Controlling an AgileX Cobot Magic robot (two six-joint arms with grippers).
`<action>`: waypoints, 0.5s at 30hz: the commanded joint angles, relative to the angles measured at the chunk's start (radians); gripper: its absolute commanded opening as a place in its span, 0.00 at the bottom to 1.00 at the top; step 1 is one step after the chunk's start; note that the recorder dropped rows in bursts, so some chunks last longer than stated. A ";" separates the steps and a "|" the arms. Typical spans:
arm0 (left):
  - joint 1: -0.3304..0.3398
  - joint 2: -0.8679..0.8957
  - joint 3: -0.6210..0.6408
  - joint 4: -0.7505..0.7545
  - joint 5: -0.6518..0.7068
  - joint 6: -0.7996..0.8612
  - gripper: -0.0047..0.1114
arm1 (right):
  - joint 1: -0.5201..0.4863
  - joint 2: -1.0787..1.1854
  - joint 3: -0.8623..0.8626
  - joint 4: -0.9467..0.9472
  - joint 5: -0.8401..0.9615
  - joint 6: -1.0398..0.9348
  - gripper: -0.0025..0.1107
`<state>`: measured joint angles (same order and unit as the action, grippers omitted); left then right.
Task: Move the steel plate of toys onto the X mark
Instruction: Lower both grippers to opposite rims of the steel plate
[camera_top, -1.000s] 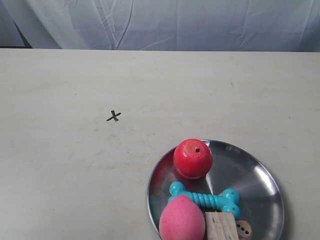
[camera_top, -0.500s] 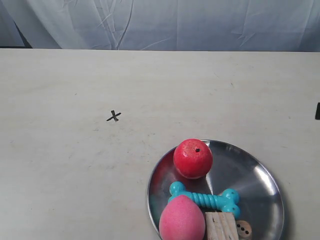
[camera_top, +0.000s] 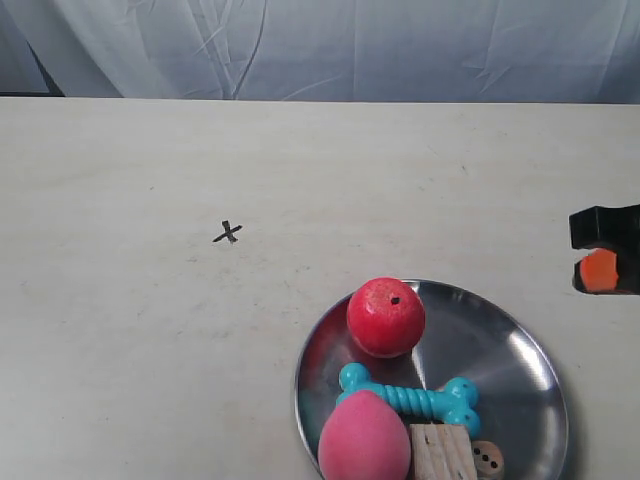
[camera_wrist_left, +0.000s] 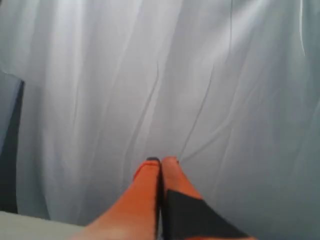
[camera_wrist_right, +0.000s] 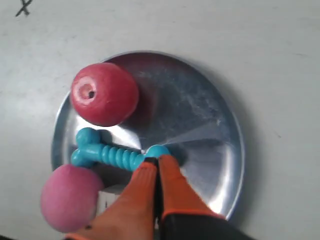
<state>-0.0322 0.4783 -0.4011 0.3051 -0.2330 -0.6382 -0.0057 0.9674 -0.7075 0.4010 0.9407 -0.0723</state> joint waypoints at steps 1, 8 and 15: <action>-0.096 0.285 -0.167 0.431 0.091 -0.446 0.04 | -0.004 0.004 -0.008 0.008 0.016 -0.077 0.02; -0.212 0.678 -0.279 1.235 -0.364 -1.282 0.04 | -0.004 0.017 0.077 -0.273 0.002 0.098 0.02; -0.204 1.014 -0.295 1.439 -0.683 -1.453 0.04 | -0.004 0.024 0.198 -0.046 -0.080 0.009 0.02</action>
<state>-0.2403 1.3939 -0.6902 1.7045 -0.8155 -2.0456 -0.0057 0.9865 -0.5476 0.2630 0.9031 -0.0133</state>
